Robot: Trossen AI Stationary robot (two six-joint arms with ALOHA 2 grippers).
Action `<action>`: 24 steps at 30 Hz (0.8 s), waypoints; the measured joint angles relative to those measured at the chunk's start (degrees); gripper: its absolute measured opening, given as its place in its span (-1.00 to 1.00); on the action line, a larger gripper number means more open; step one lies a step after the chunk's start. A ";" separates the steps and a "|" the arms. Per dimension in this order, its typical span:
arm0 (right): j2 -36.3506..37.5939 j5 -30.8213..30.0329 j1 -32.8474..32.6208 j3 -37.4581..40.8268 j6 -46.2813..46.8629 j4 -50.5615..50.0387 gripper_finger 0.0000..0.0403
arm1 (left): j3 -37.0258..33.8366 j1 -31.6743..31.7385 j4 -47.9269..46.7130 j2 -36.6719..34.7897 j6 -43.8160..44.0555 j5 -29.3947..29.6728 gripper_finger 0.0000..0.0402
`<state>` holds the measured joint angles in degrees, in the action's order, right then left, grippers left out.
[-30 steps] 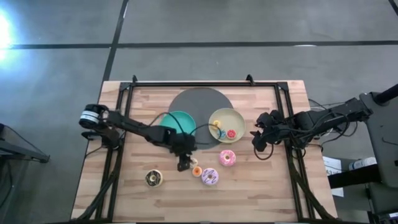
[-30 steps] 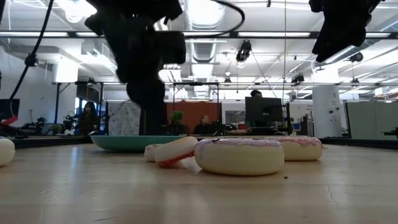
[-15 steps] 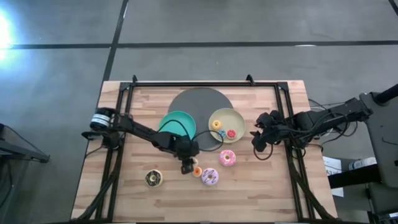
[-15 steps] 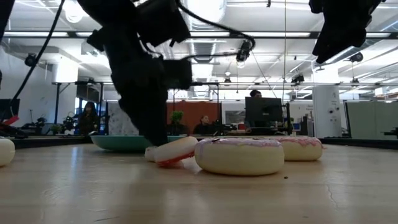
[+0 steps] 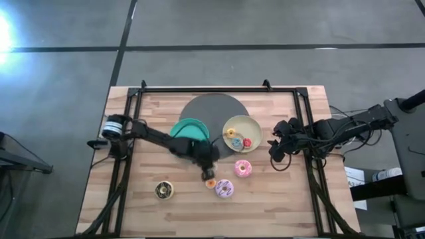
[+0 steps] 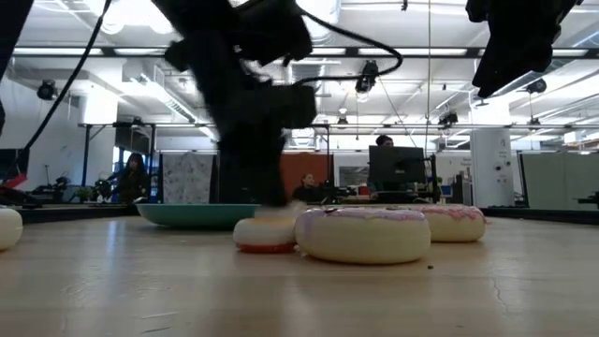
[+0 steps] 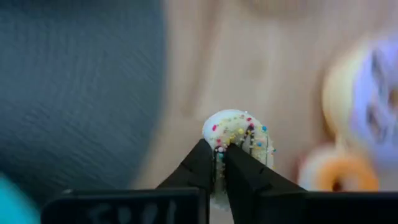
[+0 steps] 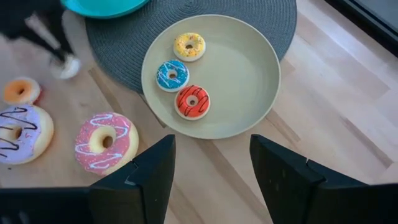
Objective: Pick & Place donuts
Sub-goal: Put the small light green donut on the light gray plate
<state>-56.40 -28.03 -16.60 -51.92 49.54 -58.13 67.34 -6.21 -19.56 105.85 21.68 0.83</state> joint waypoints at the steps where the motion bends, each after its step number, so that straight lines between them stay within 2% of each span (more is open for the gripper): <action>1: 0.00 -0.02 0.00 0.00 0.00 -0.02 -0.01 | 1.83 1.27 -1.22 -0.29 -0.53 -0.04 -0.97; 7: 0.02 -0.42 0.00 0.00 0.00 0.00 -0.01 | 14.07 11.08 -5.03 0.04 -11.07 1.37 -0.99; 11: 0.15 -0.45 0.00 0.00 0.00 0.00 -0.01 | 22.08 19.75 -5.14 6.38 -14.79 -0.95 -0.99; 13: 0.20 -0.46 -0.02 0.00 0.00 -0.03 -0.01 | 26.25 22.06 -5.68 10.77 -15.71 -2.80 -0.99; 16: 0.43 -0.52 -0.02 0.00 0.00 -0.12 -0.01 | 33.45 22.77 -7.90 17.19 -17.34 -6.34 -0.99; 18: 0.56 -0.58 0.00 0.00 -0.01 -0.20 -0.01 | 37.76 22.70 -10.54 21.03 -17.56 -6.34 -0.95; 22: 0.66 -0.59 -0.02 0.00 0.14 -0.39 -0.01 | 44.68 22.83 -16.14 27.44 -17.54 -5.90 -0.71; 24: 0.72 -0.59 -0.02 0.08 0.28 -0.39 -0.01 | 47.10 22.85 -19.27 28.50 -17.71 -3.24 -0.57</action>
<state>-55.68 -28.62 -16.62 -51.84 49.82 -58.52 114.44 16.64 -38.83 134.35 3.97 -2.41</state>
